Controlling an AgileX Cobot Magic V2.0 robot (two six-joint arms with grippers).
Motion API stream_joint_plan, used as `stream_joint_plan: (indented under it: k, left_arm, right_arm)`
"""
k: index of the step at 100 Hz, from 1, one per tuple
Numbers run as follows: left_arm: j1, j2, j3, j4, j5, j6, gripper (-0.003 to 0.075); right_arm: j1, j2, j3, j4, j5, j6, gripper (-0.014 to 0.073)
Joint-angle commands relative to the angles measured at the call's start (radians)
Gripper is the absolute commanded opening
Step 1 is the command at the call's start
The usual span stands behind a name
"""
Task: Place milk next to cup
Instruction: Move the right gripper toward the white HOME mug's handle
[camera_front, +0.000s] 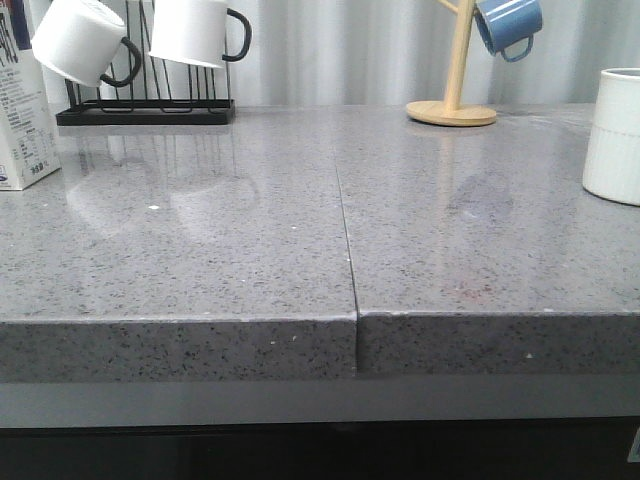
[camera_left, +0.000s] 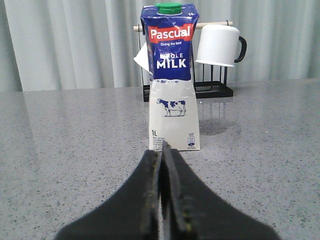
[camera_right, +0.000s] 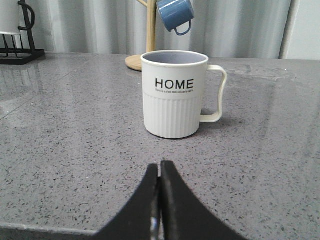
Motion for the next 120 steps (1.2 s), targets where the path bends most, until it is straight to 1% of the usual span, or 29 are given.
stream_joint_plan:
  k: [1,23,38,45,57,67,80,97,102,109,120]
  left_arm:
    - [0.003,-0.032,0.051,-0.002,-0.078,-0.007,-0.0021]
    - [0.003,-0.032,0.051,-0.002,-0.078,-0.007,-0.0021]
    - [0.003,-0.032,0.051,-0.002,-0.078,-0.007,-0.0021]
    - [0.003,-0.032,0.051,-0.002,-0.078,-0.007,-0.0021]
    - [0.003,-0.032,0.051,-0.002,-0.078,-0.007,-0.0021]
    - [0.003,-0.032,0.051,-0.002,-0.078,-0.007,-0.0021]
    - [0.003,-0.032,0.051,-0.002,-0.078,-0.007,-0.0021]
    - [0.003,-0.032,0.051,-0.002,-0.078,-0.007,-0.0021]
    - [0.003,-0.032,0.051,-0.002,-0.078,-0.007,-0.0021]
    - [0.003,-0.032,0.051,-0.002,-0.078,-0.007,-0.0021]
    - [0.003,-0.032,0.051,-0.002,-0.078,-0.007,-0.0021]
  right_arm:
    - [-0.001,-0.019,-0.020,0.000,-0.086,-0.009,-0.0068]
    - [-0.001,-0.019,-0.034,0.009,-0.075,-0.008,-0.0068]
    - [-0.001,0.019,-0.122,0.071,-0.015,-0.008,-0.0068]
    - [-0.001,0.075,-0.181,0.081,0.019,-0.008,-0.0068]
    - [-0.001,0.224,-0.308,0.080,0.161,-0.008,-0.0068]
    - [-0.001,0.353,-0.401,0.081,0.222,-0.008,-0.0068]
    - [-0.001,0.488,-0.467,0.107,0.202,-0.008,-0.0068]
    - [-0.001,0.598,-0.479,0.107,0.116,-0.008,-0.0058]
    - [-0.001,0.617,-0.479,0.107,0.109,-0.008,-0.0022]
    - [-0.001,0.632,-0.479,0.091,0.109,-0.012,0.0093]
    - [-0.001,0.638,-0.479,0.085,0.103,-0.012,0.0373]
